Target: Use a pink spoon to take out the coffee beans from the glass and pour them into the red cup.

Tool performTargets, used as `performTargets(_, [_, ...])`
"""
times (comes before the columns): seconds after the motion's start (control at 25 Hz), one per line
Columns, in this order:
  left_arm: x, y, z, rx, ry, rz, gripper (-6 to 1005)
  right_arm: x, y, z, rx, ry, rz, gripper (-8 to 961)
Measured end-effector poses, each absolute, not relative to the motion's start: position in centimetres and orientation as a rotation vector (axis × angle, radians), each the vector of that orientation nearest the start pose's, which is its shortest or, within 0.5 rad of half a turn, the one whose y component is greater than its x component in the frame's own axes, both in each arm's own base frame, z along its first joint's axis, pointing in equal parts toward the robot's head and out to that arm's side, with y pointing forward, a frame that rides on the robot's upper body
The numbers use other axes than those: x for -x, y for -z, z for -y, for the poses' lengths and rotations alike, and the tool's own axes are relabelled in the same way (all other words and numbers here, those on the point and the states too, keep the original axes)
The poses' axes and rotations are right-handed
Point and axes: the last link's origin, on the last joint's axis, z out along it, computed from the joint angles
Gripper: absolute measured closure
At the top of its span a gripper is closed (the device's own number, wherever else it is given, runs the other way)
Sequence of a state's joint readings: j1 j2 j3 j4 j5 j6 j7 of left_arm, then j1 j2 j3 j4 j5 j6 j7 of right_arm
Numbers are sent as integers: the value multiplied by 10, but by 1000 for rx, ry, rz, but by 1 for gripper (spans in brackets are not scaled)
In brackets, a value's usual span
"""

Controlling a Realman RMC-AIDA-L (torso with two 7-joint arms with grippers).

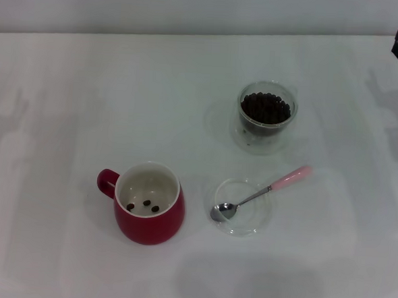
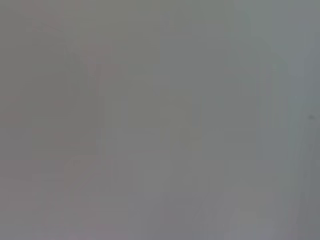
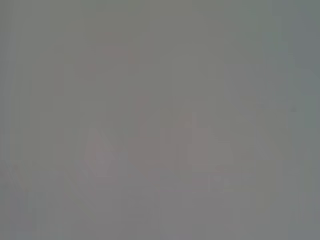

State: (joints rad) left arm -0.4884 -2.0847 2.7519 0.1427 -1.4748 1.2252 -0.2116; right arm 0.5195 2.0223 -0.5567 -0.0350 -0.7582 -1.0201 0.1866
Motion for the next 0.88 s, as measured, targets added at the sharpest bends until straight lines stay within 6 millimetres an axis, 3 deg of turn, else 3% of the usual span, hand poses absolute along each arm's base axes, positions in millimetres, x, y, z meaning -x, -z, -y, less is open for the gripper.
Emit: performTargets(0.88, [328,2,-329,1425,823,625,104,-381,-39,-354,1476,-458,-640,79])
